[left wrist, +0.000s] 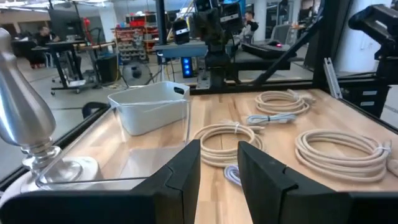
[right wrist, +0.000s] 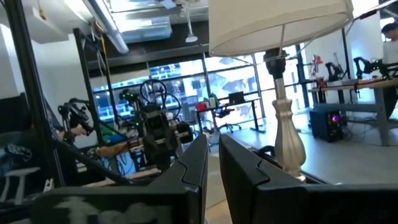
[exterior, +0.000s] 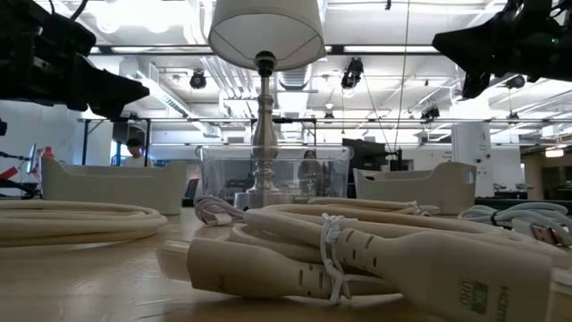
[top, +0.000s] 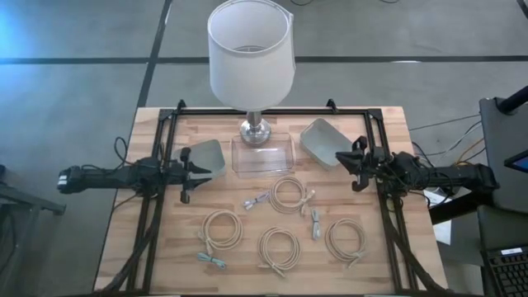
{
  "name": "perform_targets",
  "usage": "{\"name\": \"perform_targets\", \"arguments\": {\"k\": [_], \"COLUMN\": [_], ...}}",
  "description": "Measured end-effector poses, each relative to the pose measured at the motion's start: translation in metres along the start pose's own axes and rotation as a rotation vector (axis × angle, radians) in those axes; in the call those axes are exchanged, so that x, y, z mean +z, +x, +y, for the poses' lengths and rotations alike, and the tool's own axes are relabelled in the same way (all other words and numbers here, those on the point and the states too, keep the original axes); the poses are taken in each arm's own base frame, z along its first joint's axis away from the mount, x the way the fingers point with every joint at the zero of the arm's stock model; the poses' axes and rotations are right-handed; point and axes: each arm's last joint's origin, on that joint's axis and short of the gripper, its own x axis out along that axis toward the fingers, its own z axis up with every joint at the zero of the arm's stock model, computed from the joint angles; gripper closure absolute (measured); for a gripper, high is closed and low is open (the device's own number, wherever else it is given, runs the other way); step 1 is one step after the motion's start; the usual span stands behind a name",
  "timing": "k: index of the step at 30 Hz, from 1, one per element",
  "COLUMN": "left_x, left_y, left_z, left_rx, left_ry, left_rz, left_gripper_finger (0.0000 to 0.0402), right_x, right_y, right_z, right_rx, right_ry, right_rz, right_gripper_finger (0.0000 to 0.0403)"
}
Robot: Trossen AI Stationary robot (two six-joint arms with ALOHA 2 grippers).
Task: Pick & Place USB Port
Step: Put the light brown hdmi cable into the left gray bin
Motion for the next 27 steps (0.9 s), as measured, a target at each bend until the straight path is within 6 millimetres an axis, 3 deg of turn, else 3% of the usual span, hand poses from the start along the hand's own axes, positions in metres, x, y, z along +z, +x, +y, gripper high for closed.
{"name": "perform_targets", "arguments": {"k": [4, 14, 20, 27], "left_x": [-0.001, 0.014, 0.022, 0.022], "left_y": [0.001, 0.0, 0.001, 0.002], "left_z": [0.0, 0.001, 0.001, 0.0], "left_rx": [0.0, -0.002, -0.026, -0.03], "left_ry": [-0.003, 0.061, 0.075, 0.033], "left_rz": [0.012, -0.012, -0.022, -0.008], "left_gripper_finger": [0.0278, 0.0181, 0.0176, 0.0177], "right_x": [-0.002, 0.0, 0.012, 0.024], "right_y": [0.003, 0.029, 0.051, 0.079], "right_z": [0.0, 0.006, 0.012, 0.021], "right_rx": [0.001, 0.019, 0.033, 0.111], "right_ry": [0.008, -0.057, -0.221, -0.214], "right_rz": [0.012, 0.133, 0.15, 0.268], "right_gripper_finger": [0.0364, 0.0364, 0.0364, 0.0362]}}
